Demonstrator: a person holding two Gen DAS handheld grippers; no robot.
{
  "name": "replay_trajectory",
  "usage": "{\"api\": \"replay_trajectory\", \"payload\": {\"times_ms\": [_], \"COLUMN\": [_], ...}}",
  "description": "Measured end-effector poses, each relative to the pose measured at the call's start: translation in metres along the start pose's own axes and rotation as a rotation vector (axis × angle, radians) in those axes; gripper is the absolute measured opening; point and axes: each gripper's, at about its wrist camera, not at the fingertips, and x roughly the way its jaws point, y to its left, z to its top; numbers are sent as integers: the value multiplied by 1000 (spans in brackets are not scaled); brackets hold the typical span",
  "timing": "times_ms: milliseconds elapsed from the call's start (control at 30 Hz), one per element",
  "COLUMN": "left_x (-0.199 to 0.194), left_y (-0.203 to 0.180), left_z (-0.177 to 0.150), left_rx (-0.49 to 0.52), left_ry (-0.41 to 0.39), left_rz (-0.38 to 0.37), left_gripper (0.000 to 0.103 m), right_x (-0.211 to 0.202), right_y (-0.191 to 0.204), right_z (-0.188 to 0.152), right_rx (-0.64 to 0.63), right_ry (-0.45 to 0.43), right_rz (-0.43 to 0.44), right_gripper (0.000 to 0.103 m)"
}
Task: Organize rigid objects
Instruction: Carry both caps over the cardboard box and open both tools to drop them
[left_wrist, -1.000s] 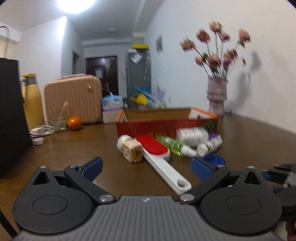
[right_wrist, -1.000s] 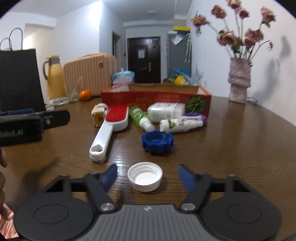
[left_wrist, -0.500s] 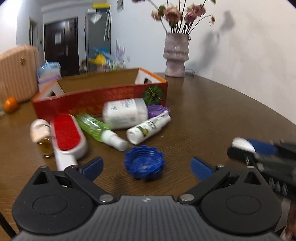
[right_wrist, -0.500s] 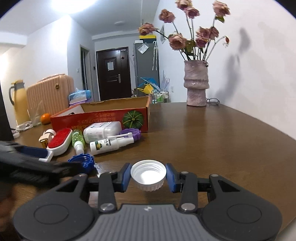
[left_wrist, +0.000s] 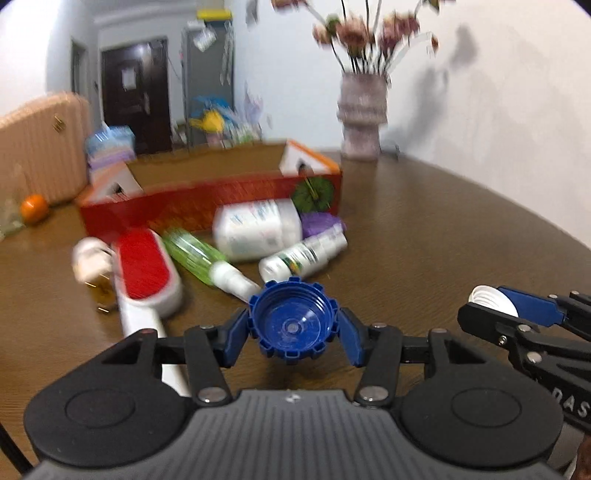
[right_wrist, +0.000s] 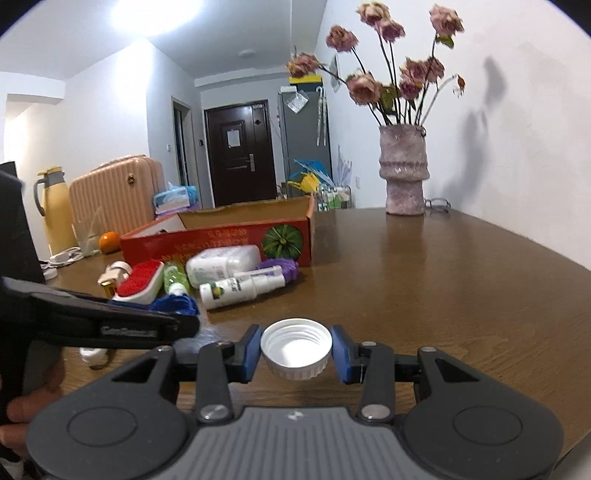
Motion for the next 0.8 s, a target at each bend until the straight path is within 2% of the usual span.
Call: {"api": "replay_trajectory", "payload": {"times_ms": [167,333,500,633,700,800], "left_x": [-67,-141,-209,-243,-254,-257], "left_y": [19,36,59,72,78,85], "left_z": [-10,-26,-44,-49,-51,-49], "left_rx": [-26,5,-54,-65,-61,-66], "left_ry": [-160,-310,-440,-511,-534,-527], "left_rz": [80,169,251,270,266,260], "left_gripper": [53,53,53,53,53,53], "right_x": [-26,-59,-102,-134,-146,-157], "right_y": [17,47,82,104,113,120], "right_z": [8,9,1,-4,-4,-2], "right_rx": [-27,-28,1,-17,-27,-43], "right_ry": [-59,-130,-238,-338,-364,-373], "right_rz": [5,13,31,22,14,10], "right_gripper": [40,40,40,40,40,40]}}
